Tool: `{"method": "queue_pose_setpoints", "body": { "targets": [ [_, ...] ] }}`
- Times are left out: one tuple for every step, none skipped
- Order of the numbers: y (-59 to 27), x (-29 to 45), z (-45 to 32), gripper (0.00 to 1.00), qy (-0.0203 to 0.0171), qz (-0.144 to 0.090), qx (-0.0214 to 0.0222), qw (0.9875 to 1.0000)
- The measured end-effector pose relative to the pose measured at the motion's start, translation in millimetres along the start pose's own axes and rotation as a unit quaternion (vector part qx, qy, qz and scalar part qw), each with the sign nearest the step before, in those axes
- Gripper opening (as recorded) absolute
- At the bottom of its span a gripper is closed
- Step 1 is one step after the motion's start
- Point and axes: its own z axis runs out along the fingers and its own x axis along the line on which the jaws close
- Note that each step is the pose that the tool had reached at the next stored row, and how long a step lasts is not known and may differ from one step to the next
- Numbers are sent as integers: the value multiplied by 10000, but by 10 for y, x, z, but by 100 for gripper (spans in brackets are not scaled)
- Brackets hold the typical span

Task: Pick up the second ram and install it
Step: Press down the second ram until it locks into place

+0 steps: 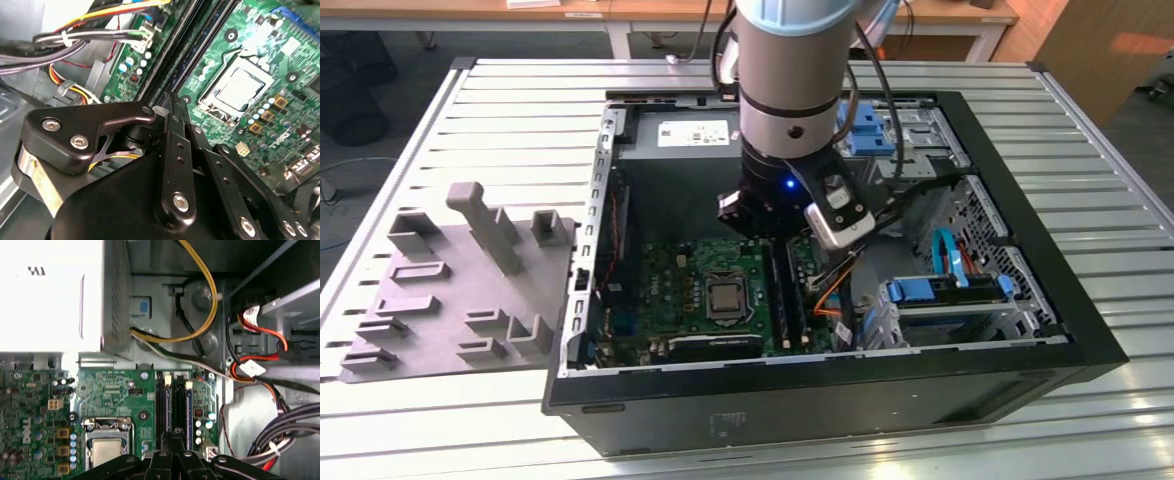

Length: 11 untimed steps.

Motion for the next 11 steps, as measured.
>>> {"method": "queue_pose_setpoints", "body": {
  "targets": [
    [10,0,1,11,0,0,0,10000],
    [12,-3,1,11,0,-1,0,10000],
    [12,-8,2,11,1,-1,0,10000],
    [13,-13,3,11,0,0,0,10000],
    [18,-15,3,11,0,0,0,10000],
    [28,-15,6,11,0,1,0,10000],
    [58,-14,10,11,0,0,0,10000],
    [79,-14,12,11,0,0,0,10000],
    [97,-13,16,11,0,0,0,10000],
    [116,-12,23,11,0,0,0,10000],
    [136,-11,32,11,0,0,0,10000]
  ]
}}
